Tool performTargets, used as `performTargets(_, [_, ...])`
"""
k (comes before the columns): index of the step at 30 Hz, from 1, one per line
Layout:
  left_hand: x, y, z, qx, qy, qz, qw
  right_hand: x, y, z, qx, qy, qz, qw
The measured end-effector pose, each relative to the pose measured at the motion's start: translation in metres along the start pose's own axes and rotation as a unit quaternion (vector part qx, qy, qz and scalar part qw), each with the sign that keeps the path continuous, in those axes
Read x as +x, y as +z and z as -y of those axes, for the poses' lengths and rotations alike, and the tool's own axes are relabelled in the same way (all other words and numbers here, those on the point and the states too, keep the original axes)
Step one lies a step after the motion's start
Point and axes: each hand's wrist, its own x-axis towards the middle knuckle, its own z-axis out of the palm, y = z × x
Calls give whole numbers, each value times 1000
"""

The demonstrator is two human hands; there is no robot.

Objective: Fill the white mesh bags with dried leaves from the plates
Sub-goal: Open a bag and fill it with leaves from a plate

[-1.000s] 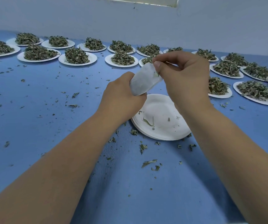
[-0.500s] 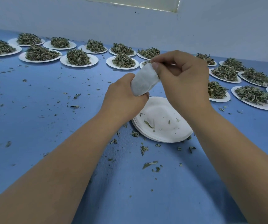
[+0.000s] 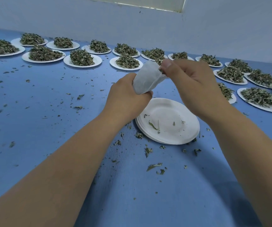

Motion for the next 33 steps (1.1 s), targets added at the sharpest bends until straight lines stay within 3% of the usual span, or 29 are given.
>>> performTargets(4, [-2, 0, -1, 10, 8, 4, 1000, -1, -1, 2, -11, -8, 38, 999])
performTargets(8, [-1, 0, 1, 11, 10, 4, 1000, 3, 1, -7, -112, 8, 91, 989])
performTargets(10, [0, 0, 3, 23, 16, 3, 1000, -1, 2, -9, -49, 38, 55, 997])
performTargets(13, [3, -3, 7, 41, 26, -3, 999, -13, -4, -18, 11, 47, -65, 997])
performTargets(15, [6, -7, 10, 51, 28, -17, 998, -23, -12, -22, -49, 31, 29, 998])
performTargets(17, [9, -8, 13, 66, 31, -26, 997, -33, -13, -23, -105, 36, 213, 971])
performTargets(19, [9, -8, 14, 77, 33, -18, 996, -40, -6, -27, -142, 5, 298, 944])
performTargets(29, [9, -4, 20, 138, 56, 9, 989, -33, -1, -23, -176, 4, 223, 959])
performTargets(33, [10, -4, 24, 152, 62, 11, 986, -10, -20, -22, -139, 46, 76, 986])
